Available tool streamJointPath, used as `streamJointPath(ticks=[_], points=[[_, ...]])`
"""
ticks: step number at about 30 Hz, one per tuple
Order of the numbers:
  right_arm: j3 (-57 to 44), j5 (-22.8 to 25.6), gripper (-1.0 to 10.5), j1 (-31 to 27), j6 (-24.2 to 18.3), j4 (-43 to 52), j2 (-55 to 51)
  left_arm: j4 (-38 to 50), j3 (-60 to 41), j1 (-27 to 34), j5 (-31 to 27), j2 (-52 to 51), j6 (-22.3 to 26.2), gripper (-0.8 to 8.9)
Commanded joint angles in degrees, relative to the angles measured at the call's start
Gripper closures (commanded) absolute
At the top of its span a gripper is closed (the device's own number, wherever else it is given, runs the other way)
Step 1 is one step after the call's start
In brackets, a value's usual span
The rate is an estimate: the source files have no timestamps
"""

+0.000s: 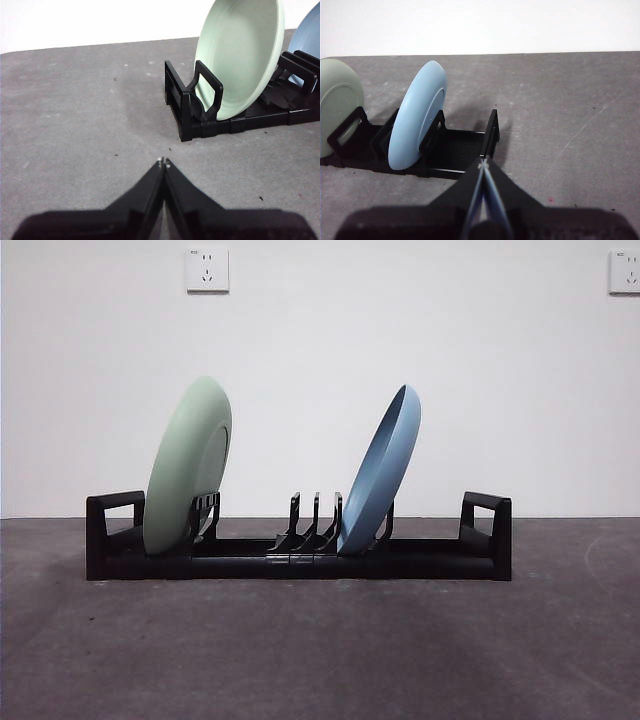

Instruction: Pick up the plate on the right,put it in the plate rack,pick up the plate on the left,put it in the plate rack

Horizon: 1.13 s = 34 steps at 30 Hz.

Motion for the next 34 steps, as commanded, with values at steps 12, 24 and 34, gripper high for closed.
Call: streamJointPath(ticks=[12, 24, 34], points=[[-6.08, 1.22, 9.5, -4.68, -7.17, 0.90, -10.84, 0.46, -0.94, 0.20, -0.02, -0.13, -0.55, 8.17], [-29.44, 1.22, 9.5, -8.28, 0.00, 12.00, -28.13, 0.46, -0.94, 0.20, -0.02, -0.15, -0.55, 8.17], [-34.99, -0.35, 9.5, -8.15, 3.41, 11.93, -29.00, 0.48, -0.92, 0.20, 0.00, -0.15, -0.55, 8.17]])
